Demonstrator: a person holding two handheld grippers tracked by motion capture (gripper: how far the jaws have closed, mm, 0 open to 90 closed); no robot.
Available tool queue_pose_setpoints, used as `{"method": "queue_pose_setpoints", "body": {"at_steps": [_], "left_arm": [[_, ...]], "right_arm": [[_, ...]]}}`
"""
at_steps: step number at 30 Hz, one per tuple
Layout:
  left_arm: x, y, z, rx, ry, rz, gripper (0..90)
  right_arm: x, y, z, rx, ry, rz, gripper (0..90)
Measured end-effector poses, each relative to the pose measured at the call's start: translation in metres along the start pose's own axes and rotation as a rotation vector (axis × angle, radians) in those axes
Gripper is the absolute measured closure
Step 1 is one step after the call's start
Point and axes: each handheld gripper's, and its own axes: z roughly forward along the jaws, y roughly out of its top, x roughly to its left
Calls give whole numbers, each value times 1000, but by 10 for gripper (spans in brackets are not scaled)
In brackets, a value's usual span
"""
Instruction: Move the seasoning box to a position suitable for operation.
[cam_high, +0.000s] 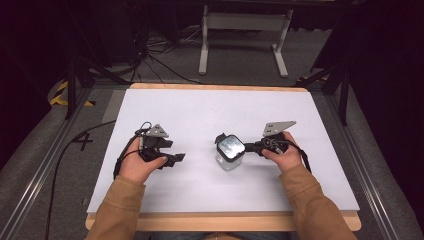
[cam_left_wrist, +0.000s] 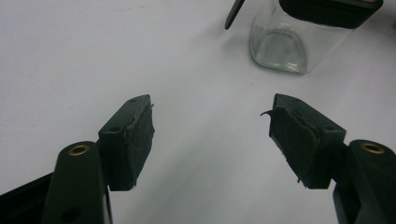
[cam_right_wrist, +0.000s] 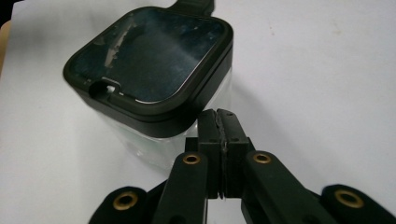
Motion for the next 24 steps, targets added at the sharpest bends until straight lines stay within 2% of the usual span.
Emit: {"method": "queue_pose_setpoints", "body": {"at_steps": [5,8,9,15,19,24], "left_arm": [[-1,4,4,-1,-10,9,311],[-3,7,6,-3,-23,6,311],[-3,8,7,0,-22,18,311],[-5,12,11,-2,-33,34,311],[-5,14,14,0,-33,37,311],[-5,15,14,1,-37,42,311]], "right_arm": [[12,-1,-3,12,3,-16,900],[22,0,-4,37,0,-34,900],[24,0,-4,41,0,-38,900],[37,3,-3,56,18,-62,900],[40,4,-2,62,18,-76,899],[41,3,-3,60,20,-69,899]]}}
